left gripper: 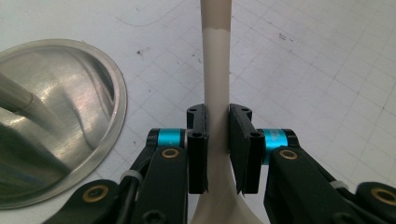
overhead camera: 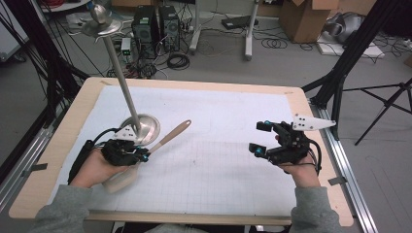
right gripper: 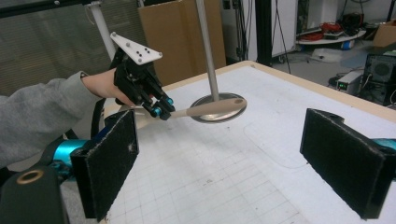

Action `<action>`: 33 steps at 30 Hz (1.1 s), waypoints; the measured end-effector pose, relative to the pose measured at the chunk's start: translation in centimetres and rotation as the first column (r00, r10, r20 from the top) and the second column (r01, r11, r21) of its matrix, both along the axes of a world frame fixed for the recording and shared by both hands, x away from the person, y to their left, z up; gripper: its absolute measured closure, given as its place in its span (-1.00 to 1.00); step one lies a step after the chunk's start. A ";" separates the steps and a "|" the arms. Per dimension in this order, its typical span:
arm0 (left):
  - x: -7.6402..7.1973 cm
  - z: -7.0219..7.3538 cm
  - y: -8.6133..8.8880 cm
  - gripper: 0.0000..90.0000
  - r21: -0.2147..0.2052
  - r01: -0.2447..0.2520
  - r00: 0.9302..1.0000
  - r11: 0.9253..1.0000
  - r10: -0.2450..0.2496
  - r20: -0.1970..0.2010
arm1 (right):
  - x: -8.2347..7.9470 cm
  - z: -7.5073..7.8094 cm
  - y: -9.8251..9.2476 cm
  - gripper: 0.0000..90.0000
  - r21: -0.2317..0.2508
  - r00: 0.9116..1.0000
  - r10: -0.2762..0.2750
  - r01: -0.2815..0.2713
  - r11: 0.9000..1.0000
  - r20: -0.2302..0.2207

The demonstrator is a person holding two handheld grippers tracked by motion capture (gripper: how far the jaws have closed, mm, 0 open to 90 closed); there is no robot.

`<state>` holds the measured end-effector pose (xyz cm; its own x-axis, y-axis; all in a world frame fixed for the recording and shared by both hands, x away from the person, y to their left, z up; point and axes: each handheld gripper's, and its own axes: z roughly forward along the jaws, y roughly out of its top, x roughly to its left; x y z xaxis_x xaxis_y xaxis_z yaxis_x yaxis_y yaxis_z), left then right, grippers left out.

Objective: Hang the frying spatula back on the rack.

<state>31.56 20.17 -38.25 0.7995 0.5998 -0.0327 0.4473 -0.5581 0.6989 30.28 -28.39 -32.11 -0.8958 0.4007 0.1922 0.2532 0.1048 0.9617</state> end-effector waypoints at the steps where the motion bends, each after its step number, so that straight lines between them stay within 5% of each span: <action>1: 0.0 0.1 0.1 0.73 -0.004 0.001 1.000 1.000 -0.001 0.002 | 0.0 0.0 0.0 -0.77 -0.001 1.000 0.000 0.000 1.000 -0.003; 21: -0.8 1.9 4.0 0.73 -0.074 -0.048 0.998 0.996 0.051 0.046 | 0.0 0.0 0.1 -0.77 -0.005 1.000 -0.004 0.004 1.000 -0.007; 33: -1.4 3.3 6.8 0.73 -0.141 -0.082 0.994 0.987 0.092 0.062 | 0.1 -0.1 0.1 -0.77 -0.006 1.000 -0.007 0.007 1.000 -0.006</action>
<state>30.12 27.01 -34.99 0.7475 0.6609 -0.0668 0.4385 -0.4154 0.7970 30.40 -28.28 -32.18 -0.8918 0.4079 0.1958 0.2602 0.1084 0.9595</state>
